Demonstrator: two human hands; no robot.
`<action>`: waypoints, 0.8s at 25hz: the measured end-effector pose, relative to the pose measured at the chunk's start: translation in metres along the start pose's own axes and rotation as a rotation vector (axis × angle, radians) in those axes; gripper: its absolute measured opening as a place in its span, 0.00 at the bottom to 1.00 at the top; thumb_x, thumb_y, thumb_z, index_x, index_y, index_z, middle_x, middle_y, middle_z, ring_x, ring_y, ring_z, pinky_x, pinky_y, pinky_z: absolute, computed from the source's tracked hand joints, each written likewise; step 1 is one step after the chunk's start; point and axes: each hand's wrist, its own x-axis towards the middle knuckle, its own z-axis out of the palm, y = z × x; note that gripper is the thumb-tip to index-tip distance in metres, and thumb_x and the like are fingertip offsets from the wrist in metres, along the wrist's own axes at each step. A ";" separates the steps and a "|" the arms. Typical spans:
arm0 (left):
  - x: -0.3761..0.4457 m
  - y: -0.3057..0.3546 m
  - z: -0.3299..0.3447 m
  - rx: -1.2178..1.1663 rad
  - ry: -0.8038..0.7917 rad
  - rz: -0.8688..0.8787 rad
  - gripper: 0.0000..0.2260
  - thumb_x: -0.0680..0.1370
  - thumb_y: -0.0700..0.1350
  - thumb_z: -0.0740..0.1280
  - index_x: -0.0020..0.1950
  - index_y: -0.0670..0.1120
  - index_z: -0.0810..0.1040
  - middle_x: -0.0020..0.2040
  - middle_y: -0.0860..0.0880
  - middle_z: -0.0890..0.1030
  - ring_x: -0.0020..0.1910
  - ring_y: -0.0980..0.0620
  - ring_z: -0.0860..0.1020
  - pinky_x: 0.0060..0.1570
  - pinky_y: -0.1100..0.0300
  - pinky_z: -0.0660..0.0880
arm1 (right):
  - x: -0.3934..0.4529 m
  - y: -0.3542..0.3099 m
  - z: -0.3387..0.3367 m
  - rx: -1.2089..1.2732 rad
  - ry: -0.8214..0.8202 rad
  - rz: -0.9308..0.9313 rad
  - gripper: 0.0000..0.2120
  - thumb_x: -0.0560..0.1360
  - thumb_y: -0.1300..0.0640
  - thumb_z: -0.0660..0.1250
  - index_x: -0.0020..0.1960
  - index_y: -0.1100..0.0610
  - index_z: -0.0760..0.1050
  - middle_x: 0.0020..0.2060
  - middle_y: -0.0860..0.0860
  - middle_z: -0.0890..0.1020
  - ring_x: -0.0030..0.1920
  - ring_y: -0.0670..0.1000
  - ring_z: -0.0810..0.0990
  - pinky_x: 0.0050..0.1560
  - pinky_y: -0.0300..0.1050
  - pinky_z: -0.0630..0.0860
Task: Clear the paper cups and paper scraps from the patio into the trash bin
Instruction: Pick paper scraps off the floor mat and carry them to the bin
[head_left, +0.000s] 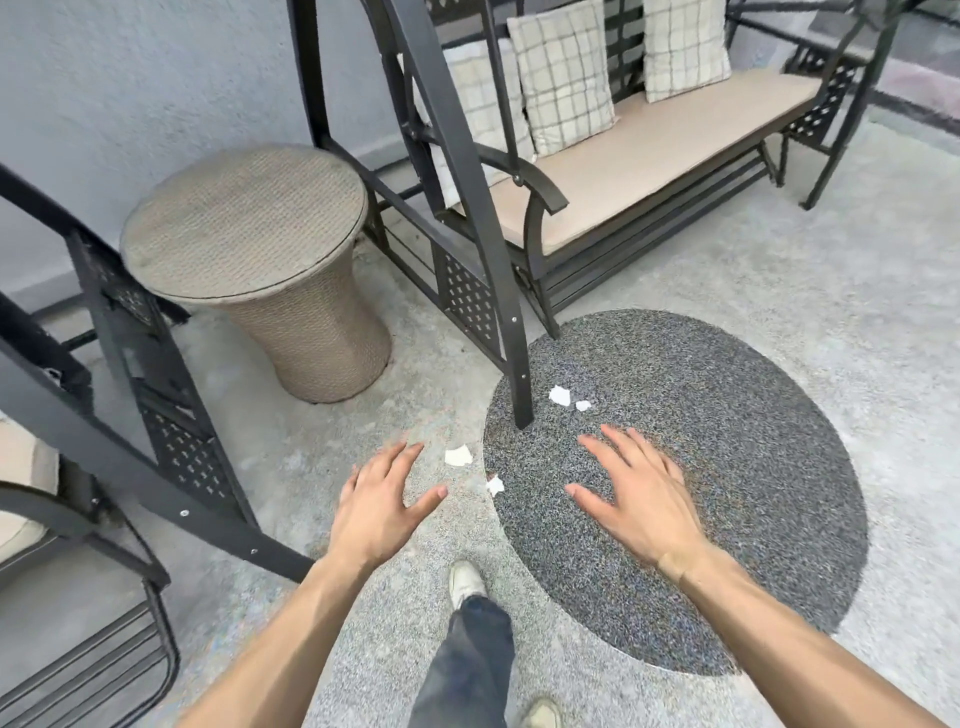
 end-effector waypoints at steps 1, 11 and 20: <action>0.012 -0.008 0.004 -0.017 -0.015 -0.029 0.33 0.74 0.71 0.56 0.76 0.58 0.59 0.77 0.54 0.62 0.74 0.51 0.62 0.69 0.42 0.62 | 0.017 -0.001 0.006 -0.004 -0.018 -0.010 0.32 0.72 0.27 0.49 0.73 0.38 0.52 0.76 0.46 0.55 0.76 0.51 0.51 0.70 0.59 0.47; 0.147 -0.090 0.104 -0.093 -0.192 -0.234 0.29 0.78 0.63 0.61 0.77 0.58 0.57 0.77 0.51 0.60 0.71 0.47 0.66 0.61 0.45 0.73 | 0.179 0.014 0.130 -0.013 -0.192 -0.012 0.31 0.73 0.33 0.55 0.73 0.42 0.57 0.74 0.48 0.62 0.71 0.52 0.64 0.67 0.63 0.65; 0.268 -0.134 0.337 -0.102 -0.216 -0.342 0.28 0.78 0.60 0.62 0.76 0.59 0.55 0.74 0.51 0.60 0.65 0.47 0.71 0.52 0.44 0.78 | 0.290 0.098 0.357 0.057 -0.248 -0.060 0.24 0.77 0.42 0.61 0.71 0.47 0.66 0.59 0.50 0.73 0.53 0.50 0.77 0.52 0.51 0.78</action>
